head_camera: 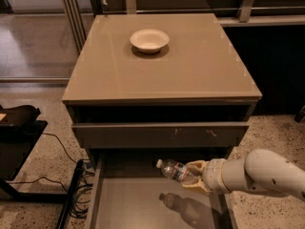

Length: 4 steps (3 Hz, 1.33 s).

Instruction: Place water bottle into middle drawer

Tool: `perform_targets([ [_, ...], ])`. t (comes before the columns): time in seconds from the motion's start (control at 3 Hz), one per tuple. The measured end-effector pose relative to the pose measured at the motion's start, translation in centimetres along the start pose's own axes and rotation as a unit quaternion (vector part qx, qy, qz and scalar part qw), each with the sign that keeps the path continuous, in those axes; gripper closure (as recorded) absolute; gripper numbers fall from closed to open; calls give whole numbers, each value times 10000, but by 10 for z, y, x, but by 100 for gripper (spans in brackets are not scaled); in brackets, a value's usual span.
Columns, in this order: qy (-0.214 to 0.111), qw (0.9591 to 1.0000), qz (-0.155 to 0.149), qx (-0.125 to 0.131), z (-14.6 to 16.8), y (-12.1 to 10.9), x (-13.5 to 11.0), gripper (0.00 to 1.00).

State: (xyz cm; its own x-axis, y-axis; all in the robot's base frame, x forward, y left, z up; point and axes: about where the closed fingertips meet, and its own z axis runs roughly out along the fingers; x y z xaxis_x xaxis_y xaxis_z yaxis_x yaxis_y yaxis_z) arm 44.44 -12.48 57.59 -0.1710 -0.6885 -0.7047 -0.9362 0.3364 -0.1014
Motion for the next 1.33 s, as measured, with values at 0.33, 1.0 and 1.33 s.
perform_targets([
  [0.33,55,9995,-96,287,15,-13,20,100],
  [1.0,120,9993,-66,353,34,-16,32,100],
  [1.33,119,9987,-1,495,65,-21,57,100],
])
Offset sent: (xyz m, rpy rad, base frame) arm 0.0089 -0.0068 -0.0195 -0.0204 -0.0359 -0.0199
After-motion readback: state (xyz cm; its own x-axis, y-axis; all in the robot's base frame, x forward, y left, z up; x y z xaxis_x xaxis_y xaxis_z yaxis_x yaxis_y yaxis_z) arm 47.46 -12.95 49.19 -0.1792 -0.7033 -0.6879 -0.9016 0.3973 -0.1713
